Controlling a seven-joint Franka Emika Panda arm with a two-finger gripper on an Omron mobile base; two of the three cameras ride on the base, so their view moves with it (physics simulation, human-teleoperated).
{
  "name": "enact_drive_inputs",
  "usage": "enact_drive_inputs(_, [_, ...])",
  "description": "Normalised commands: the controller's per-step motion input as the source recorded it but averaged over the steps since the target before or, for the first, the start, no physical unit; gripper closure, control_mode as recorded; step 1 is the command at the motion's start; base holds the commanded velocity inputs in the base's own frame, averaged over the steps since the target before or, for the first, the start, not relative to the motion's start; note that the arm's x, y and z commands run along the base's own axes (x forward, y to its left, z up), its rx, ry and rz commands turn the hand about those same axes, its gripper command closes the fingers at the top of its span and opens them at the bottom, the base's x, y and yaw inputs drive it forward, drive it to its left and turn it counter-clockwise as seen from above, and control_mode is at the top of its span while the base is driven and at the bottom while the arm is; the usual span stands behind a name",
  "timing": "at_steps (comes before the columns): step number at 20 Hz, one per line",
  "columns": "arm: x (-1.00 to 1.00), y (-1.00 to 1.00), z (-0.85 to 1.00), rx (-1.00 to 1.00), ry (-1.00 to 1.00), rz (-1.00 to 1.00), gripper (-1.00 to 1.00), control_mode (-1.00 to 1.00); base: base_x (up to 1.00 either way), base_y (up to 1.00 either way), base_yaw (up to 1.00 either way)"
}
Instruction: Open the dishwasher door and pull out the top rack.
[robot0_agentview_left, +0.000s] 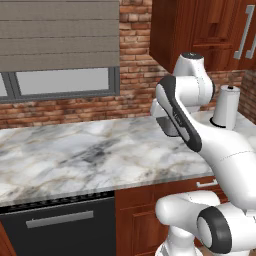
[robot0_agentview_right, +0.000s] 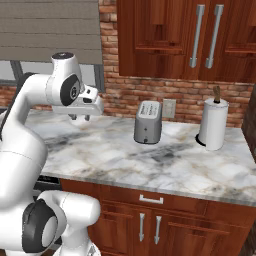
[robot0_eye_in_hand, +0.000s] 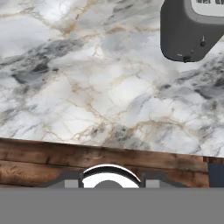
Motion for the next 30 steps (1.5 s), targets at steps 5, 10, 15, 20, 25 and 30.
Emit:
enact_drive_inputs(5, [-0.04,0.0,0.0,0.0,0.02,0.0,-1.0,-1.0,0.0,0.0,0.0])
enact_drive_inputs(10, [-0.1,0.21,-0.06,-0.06,0.07,0.01,-1.0,-1.0,0.0,0.0,0.0])
enact_drive_inputs(15, [-0.71,0.87,-0.35,-0.28,-0.02,0.13,-1.0,-1.0,0.0,0.0,0.0])
enact_drive_inputs(20, [-0.84,1.0,-0.55,-0.34,-0.05,0.26,-1.0,-1.0,0.0,0.0,0.0])
enact_drive_inputs(25, [-0.56,1.0,-0.5,-0.37,0.0,0.35,-1.0,-1.0,0.0,0.0,0.0])
enact_drive_inputs(30, [-0.17,0.92,-0.81,-0.39,-0.01,0.25,-1.0,-1.0,0.0,0.0,0.0])
